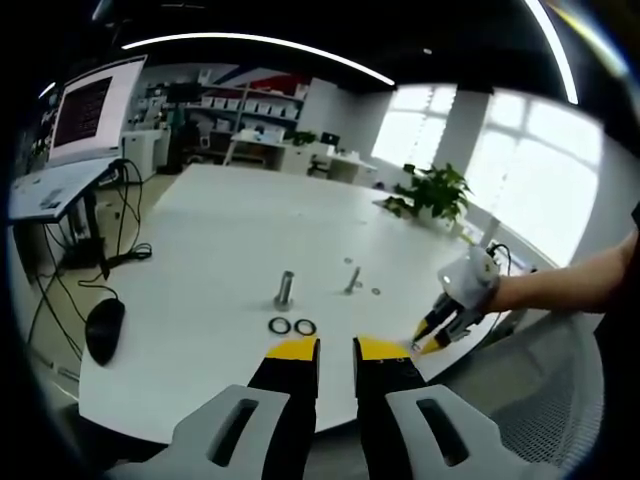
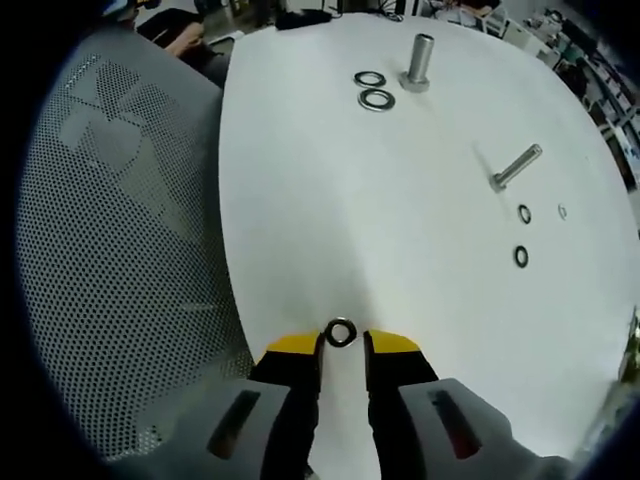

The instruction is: Place the washer onto the threaded stud by aligning its center hole with the stud, sliding it down to the base, and recovering from edge contact or off-axis alignment until the washer reaches the visible bottom stop.

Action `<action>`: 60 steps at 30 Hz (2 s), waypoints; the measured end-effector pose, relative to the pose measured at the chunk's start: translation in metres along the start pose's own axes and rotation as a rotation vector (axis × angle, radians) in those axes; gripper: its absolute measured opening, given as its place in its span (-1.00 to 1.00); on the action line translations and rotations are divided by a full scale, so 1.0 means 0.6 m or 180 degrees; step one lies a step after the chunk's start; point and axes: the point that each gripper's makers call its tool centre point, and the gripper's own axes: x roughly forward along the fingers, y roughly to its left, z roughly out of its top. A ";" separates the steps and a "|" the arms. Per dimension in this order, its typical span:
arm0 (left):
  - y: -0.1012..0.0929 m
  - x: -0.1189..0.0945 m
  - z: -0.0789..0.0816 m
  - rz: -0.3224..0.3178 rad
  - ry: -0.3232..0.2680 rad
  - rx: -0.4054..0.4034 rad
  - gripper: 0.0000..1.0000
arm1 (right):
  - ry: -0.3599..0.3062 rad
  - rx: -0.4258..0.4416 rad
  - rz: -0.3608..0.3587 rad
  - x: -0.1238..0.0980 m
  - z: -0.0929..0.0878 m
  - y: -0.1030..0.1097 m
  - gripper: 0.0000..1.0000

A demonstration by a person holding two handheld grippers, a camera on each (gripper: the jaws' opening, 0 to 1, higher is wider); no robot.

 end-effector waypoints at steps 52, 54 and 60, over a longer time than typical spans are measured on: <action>0.001 0.000 0.000 0.0009 -0.0003 -0.0005 -0.78 | 0.0039 -0.0075 -0.0031 -0.001 -0.003 -0.009 -0.69; 0.000 0.000 0.000 0.0007 -0.0001 -0.0001 -0.78 | 0.0035 -0.0092 -0.0063 -0.001 -0.002 -0.012 -0.73; 0.001 0.000 0.000 0.0006 -0.0003 -0.0005 -0.78 | -0.0053 0.0167 -0.0024 -0.001 0.004 -0.014 -0.64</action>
